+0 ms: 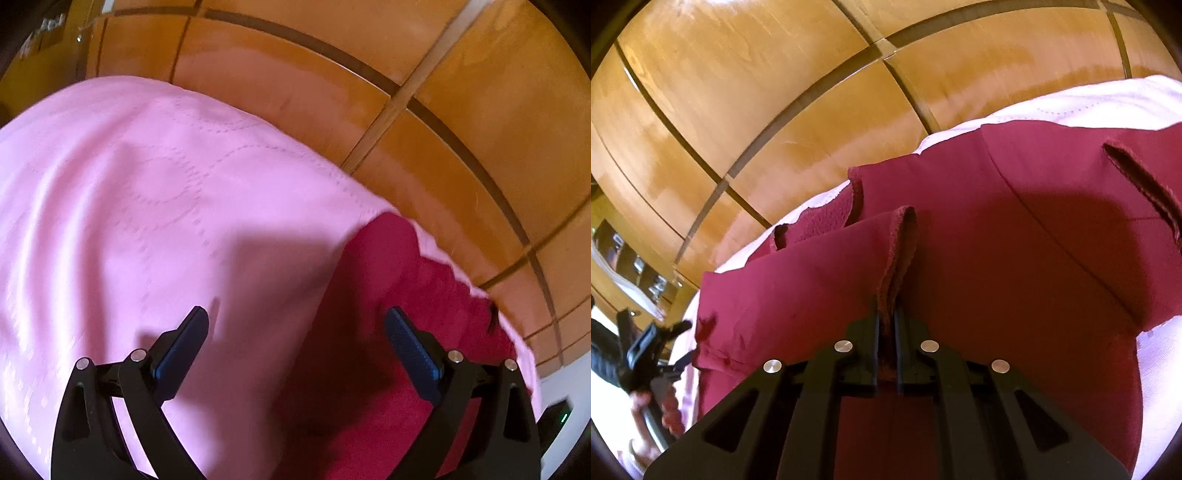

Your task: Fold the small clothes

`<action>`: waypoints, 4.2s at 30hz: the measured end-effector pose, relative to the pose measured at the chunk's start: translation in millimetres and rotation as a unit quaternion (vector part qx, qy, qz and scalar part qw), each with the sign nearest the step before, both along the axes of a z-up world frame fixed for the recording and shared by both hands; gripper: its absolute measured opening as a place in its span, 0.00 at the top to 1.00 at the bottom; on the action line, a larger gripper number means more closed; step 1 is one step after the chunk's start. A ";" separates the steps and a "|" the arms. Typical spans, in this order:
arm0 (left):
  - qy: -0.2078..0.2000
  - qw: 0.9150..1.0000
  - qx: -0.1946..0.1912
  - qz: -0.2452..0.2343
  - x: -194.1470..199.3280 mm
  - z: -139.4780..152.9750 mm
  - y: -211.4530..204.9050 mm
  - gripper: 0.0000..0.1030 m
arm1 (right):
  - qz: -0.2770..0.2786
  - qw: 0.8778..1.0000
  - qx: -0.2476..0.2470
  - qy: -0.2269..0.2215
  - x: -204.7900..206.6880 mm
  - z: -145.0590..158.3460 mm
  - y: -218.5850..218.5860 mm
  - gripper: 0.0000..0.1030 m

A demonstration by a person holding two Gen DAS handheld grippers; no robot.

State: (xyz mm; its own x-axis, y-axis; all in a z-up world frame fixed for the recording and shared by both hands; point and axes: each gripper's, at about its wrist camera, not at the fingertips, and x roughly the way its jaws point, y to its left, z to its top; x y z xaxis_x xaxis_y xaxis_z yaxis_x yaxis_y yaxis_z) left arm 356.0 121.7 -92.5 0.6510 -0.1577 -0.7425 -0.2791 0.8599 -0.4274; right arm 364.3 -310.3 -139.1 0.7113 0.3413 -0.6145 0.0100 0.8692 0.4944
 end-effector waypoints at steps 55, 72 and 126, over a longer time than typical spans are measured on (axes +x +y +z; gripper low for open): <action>0.009 0.983 0.170 -0.062 -30.0 -27.7 -77.2 0.06 | -0.136 0.959 -0.243 0.045 -16.3 31.8 -108.0 0.26; 0.014 0.984 0.165 -0.066 -25.7 -28.9 -74.7 0.04 | -0.191 0.967 -0.168 0.023 -44.5 82.2 -141.9 0.80; -0.062 0.991 0.104 -0.060 -134.3 13.6 -65.2 0.03 | 0.004 0.999 0.047 -0.002 -70.4 25.7 31.3 0.46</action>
